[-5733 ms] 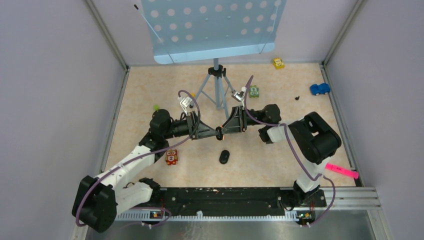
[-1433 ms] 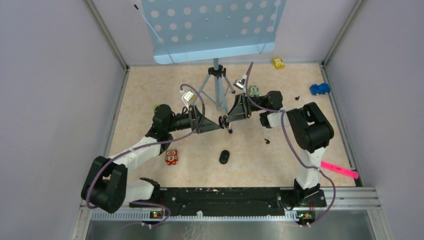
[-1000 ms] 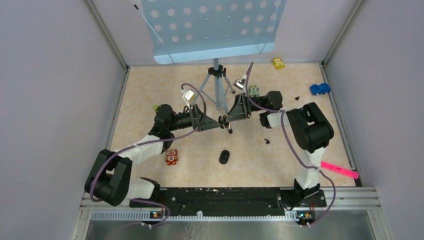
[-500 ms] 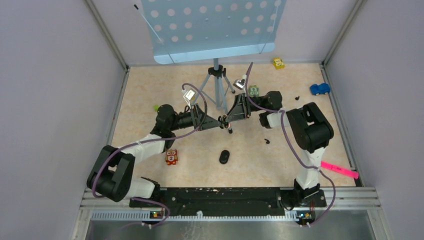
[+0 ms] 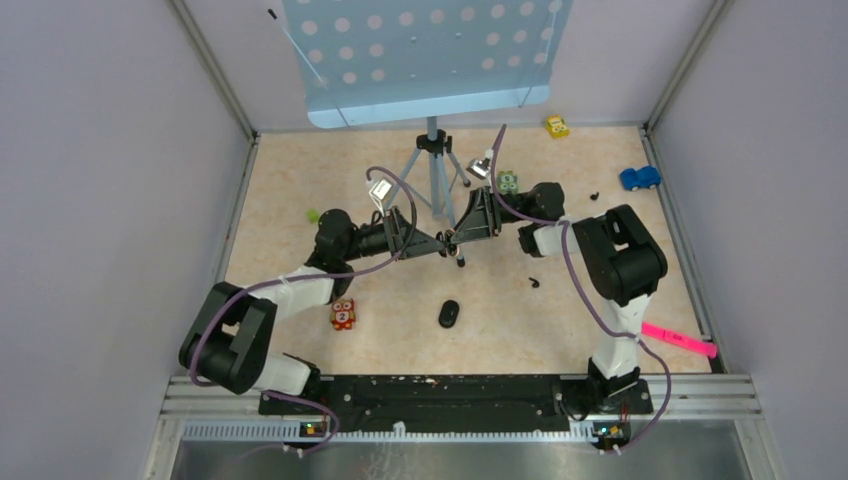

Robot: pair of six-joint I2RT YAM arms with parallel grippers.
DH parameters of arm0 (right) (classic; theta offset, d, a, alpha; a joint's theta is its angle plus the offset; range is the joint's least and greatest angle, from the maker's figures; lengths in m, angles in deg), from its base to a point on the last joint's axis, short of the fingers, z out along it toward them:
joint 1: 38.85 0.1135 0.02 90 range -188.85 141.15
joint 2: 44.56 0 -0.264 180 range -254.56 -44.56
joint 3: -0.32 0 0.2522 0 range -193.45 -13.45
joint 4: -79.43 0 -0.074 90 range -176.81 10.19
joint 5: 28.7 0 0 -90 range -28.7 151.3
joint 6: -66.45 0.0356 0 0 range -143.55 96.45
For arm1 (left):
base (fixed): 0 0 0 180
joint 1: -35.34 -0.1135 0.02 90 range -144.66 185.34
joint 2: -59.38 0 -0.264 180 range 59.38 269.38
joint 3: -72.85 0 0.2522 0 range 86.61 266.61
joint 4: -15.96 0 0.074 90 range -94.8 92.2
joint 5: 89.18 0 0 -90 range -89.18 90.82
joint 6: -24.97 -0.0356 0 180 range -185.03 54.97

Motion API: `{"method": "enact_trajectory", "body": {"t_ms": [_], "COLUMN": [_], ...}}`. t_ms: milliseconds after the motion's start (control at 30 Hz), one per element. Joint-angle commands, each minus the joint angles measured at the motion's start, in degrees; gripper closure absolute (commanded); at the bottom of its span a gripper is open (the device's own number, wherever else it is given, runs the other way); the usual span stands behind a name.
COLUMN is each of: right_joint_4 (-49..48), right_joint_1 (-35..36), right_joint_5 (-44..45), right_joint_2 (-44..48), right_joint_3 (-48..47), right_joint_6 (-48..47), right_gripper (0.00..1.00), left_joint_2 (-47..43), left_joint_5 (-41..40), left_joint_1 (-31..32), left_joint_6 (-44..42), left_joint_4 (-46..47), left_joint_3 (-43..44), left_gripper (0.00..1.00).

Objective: Insert the wireless bluetooth earbuds into the charging case
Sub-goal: Pass from the right arm to the left

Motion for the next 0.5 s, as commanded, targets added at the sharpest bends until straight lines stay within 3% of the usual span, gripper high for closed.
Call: {"method": "enact_trajectory", "body": {"t_ms": [0,467], "right_joint_4": [-11.8,-11.7], "right_joint_1": [0.7,0.8], "right_joint_5": [0.6,0.7], "right_joint_2": [1.0,1.1], "right_joint_3": [0.4,1.4], "right_joint_6": [-1.2,-1.5], "right_gripper": [1.00,1.00], "left_joint_2": [0.5,1.1], "left_joint_5": [-0.3,-1.0], "left_joint_1": [0.5,0.6], "left_joint_6": [0.7,2.3], "left_joint_4": [4.7,5.9], "left_joint_3": [1.2,1.4], "left_gripper": [0.48,0.48]}}
